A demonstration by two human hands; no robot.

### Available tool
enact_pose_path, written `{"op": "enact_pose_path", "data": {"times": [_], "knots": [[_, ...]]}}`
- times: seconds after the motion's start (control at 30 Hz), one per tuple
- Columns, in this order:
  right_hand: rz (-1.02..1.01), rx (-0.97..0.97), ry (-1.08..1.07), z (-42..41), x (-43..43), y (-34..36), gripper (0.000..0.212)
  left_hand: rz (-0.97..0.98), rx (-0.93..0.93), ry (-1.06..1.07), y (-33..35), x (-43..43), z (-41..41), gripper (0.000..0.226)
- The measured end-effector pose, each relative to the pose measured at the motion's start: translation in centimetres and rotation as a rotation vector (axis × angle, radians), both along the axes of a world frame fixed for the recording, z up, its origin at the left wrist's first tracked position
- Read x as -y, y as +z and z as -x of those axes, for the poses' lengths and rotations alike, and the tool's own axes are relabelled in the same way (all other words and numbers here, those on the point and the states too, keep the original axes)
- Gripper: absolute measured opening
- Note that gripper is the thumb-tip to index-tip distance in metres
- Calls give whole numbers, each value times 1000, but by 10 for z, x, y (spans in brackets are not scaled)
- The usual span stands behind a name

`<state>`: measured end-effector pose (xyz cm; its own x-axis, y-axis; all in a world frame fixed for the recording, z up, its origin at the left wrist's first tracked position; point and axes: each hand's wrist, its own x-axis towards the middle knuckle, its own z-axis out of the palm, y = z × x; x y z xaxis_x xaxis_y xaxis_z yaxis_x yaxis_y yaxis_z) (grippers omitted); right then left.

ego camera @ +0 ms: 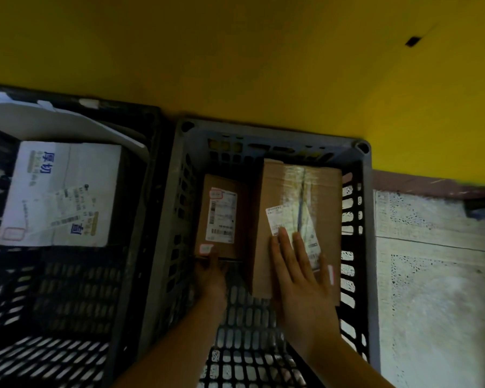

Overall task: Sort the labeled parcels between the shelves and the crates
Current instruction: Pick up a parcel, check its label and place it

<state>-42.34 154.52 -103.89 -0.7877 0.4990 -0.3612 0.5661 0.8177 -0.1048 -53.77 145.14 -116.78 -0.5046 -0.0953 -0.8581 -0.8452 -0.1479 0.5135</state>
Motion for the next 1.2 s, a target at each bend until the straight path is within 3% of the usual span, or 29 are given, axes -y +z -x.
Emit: {"op": "enact_pose_path", "data": {"times": [0.23, 0.47, 0.67, 0.83, 0.93, 1.03, 1.13, 1.2], "knots": [[-33, -67, 54, -9, -4, -3, 122, -24, -6, -112, -17, -3, 4, 46], [-39, -107, 78, -9, -2, -10, 109, -43, 93, -76, -28, -2, 14, 45], [-10, -62, 74, -10, -3, -8, 113, -47, 190, -62, -27, -4, 23, 45], [111, 74, 95, -4, -6, 6, 118, 26, 313, -305, -3, -8, 24, 50], [258, 168, 96, -2, -17, 29, 114, 41, 359, -461, 36, -8, 22, 59], [338, 137, 48, 2, -8, 74, 104, 29, 256, -625, 110, -2, 17, 38], [558, -21, -260, 3, 22, 141, 80, 5, 34, -808, 205, 30, 14, 22], [672, -124, -445, 3, 43, 202, 49, 7, -47, -842, 280, 62, 17, 21]]}}
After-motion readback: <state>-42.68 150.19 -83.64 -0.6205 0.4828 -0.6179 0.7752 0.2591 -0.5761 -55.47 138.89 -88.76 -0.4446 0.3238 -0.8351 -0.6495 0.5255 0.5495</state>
